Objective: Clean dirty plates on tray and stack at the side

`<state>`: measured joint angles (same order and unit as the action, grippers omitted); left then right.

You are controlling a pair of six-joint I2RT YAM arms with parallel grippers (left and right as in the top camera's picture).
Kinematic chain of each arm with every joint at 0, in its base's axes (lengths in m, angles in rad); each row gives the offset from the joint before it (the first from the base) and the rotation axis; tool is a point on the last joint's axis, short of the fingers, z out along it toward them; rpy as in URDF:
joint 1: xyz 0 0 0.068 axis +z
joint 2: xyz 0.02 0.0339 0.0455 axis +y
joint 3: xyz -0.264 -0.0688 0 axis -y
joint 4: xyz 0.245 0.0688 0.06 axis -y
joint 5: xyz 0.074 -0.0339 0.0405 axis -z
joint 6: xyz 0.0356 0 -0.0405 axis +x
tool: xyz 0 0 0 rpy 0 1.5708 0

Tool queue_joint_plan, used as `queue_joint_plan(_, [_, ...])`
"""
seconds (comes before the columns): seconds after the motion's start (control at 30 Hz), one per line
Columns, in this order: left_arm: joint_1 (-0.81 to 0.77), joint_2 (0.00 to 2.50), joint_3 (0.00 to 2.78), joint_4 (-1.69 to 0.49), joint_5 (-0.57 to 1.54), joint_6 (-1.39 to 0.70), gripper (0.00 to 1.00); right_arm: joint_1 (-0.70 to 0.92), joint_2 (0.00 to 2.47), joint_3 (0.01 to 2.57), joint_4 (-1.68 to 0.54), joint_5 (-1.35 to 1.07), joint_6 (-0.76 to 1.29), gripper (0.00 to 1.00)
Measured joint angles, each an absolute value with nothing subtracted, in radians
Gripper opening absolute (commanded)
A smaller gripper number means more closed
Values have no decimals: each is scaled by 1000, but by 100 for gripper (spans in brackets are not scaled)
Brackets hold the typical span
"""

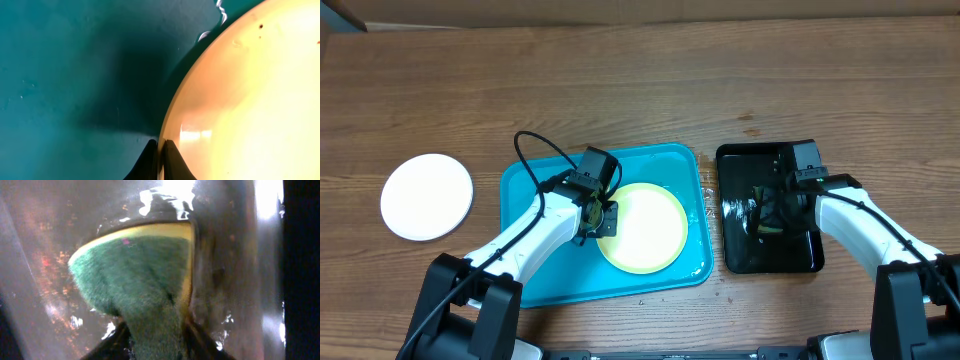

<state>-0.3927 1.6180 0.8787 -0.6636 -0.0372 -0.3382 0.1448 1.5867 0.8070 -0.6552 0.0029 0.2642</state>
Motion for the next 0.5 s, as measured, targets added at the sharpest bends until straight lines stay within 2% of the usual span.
queue_joint_plan(0.03, [-393,1618,879,-658,-37,-338,5,144,1587,805,-654,3,264,20])
queue_joint_plan(0.07, [-393,1618,879,-656,-37,-338,6,144,1587,805,-656,4,260,27])
queue_joint_plan(0.1, [-393,1618,879,-657,-37,-338,6,144,1587,805,-654,3,259,39])
queue_joint_plan(0.23, [-393,1618,879,-657,-38,-338,7,144,1587,833,-706,4,253,64])
queue_joint_plan(0.33, [-393,1618,879,-657,-40,-338,10,144,1587,883,-741,4,257,64])
queue_joint_plan(0.43, [-393,1618,879,-657,-41,-339,11,144,1587,902,-742,4,260,51])
queue_joint_plan(0.5, [-393,1620,879,-657,-41,-342,12,144,1587,892,-742,4,259,49])
